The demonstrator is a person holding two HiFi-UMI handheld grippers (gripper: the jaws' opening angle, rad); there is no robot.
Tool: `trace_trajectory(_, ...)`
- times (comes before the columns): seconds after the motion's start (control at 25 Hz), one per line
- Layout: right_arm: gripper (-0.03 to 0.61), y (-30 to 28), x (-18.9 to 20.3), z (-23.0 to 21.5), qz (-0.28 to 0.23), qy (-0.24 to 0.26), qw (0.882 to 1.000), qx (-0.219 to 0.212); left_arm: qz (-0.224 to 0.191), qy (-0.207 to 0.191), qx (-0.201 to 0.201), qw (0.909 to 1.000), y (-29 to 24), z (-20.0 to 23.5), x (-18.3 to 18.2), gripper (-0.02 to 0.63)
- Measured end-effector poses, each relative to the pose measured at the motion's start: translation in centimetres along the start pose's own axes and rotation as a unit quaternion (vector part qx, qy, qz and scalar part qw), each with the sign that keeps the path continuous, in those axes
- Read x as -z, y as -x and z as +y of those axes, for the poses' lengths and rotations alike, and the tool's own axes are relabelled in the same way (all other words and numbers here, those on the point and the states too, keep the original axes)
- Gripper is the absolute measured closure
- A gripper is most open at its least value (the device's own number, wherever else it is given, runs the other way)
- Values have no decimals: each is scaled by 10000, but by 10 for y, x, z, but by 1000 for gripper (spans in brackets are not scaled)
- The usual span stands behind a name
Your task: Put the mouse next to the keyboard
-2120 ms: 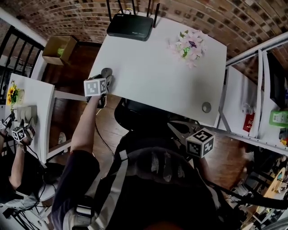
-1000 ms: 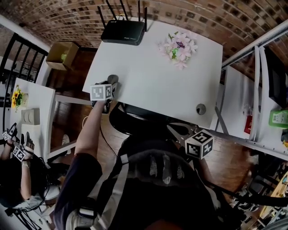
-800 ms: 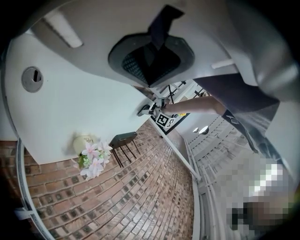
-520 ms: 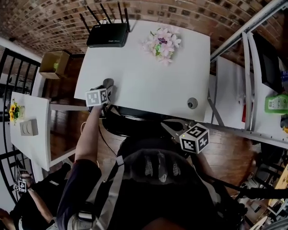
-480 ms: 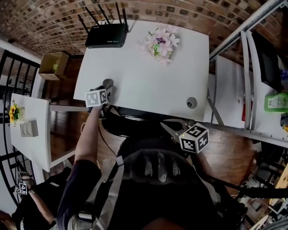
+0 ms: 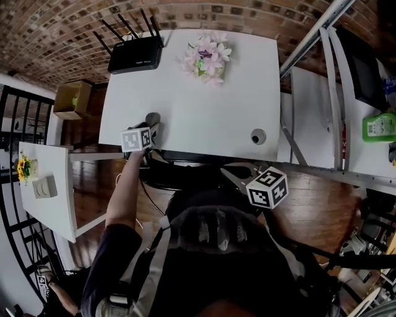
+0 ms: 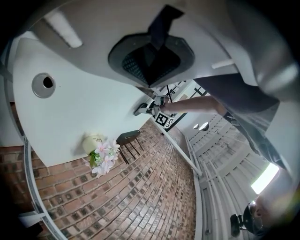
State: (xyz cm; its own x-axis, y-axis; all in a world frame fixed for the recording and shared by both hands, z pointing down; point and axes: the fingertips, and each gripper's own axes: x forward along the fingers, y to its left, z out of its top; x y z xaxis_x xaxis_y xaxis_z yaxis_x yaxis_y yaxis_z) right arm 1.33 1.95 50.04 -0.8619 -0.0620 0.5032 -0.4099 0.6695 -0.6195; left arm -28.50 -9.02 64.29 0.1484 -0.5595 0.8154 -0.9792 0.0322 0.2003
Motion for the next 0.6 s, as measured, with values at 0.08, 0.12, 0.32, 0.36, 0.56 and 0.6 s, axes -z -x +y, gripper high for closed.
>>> trace_trajectory(0.08, 574, 3, 2, -2, -10, -11, 10000, -4, 19, -71, 57, 10000, -2, -11, 0, 348)
trace_trajectory(0.12, 574, 4, 2, -2, -17, -14, 10000, -11, 14, -92, 76, 9999, -3, -16, 0, 349)
trace_trajectory(0.32, 574, 12, 4, -6, -55, -12, 10000, -16, 26, -182, 62, 9998, -6, -31, 1, 348)
trace_trajectory(0.36, 574, 14, 4, -8, -62, -14, 10000, -8, 39, -184, 65, 9998, -6, -33, 2, 348)
trace_trajectory(0.56, 574, 23, 9, -12, -85, -18, 10000, 2, 48, -177, -11, 9998, -6, -40, 4, 348)
trace_trajectory(0.6, 574, 25, 10, -12, -86, -21, 10000, 6, 47, -181, -6, 9998, -6, -42, 5, 348)
